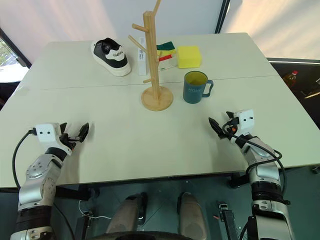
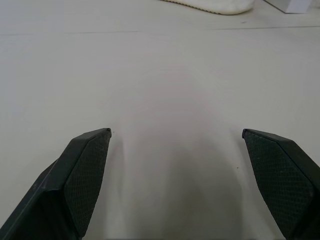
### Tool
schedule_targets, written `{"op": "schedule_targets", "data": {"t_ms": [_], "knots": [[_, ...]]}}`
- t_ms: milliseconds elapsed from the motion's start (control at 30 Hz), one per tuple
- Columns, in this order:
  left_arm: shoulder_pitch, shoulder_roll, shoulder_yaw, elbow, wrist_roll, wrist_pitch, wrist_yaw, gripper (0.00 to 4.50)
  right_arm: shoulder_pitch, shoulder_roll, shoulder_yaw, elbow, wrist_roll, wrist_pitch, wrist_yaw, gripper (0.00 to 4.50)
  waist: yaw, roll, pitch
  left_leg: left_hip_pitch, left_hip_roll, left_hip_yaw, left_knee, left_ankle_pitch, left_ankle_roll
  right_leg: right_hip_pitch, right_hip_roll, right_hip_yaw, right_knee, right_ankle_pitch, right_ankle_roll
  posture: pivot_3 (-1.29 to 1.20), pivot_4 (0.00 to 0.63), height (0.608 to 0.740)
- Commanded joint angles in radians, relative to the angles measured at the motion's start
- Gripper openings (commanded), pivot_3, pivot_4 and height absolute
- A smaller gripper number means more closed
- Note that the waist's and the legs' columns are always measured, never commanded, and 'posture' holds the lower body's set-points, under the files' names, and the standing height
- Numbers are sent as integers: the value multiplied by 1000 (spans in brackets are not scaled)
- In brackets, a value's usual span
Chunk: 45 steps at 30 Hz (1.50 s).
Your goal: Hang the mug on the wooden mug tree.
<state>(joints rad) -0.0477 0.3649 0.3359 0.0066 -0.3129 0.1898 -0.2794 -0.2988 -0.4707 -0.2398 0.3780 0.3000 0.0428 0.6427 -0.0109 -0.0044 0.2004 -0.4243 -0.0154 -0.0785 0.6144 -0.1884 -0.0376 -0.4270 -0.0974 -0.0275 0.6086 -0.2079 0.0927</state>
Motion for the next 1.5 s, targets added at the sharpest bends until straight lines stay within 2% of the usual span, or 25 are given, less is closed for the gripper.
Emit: {"op": "schedule_targets", "data": {"t_ms": [33, 400, 733, 1067, 1500], "knots": [[-9, 4, 7, -13, 4, -14, 1, 4500, -22, 1, -6, -16, 6, -10, -6, 4437, 0, 0, 0, 0, 0, 0, 0, 0, 0, 0, 0, 0, 0, 0, 0, 0, 150, 740], [2, -17, -66, -105, -36, -19, -103, 4500, -61, -2, -3, -15, -21, -26, -61, 4437, 0, 0, 0, 0, 0, 0, 0, 0, 0, 0, 0, 0, 0, 0, 0, 0, 150, 740], [-21, 6, -271, -288, -117, 15, -362, 4500, -259, -8, 15, 201, -105, -103, -166, 4437, -3, 0, 0, 0, 0, 1, 0, 0, 0, 0, 0, 0, 0, 1, -1, 0, 150, 740], [-69, -2, -326, -338, -125, 51, -368, 4500, -464, -6, 54, 526, -180, -215, -172, 4437, -4, 0, 0, 0, 0, 1, 0, 0, 1, 0, 0, 0, 0, 1, -1, 0, 150, 740], [-75, 4, -334, -370, -126, 75, -381, 4500, -619, 31, 74, 765, -207, -287, -177, 4437, -9, 0, 0, 1, 0, 1, 0, 0, 1, 0, 1, 1, 2, 1, -2, 0, 150, 740]]}}
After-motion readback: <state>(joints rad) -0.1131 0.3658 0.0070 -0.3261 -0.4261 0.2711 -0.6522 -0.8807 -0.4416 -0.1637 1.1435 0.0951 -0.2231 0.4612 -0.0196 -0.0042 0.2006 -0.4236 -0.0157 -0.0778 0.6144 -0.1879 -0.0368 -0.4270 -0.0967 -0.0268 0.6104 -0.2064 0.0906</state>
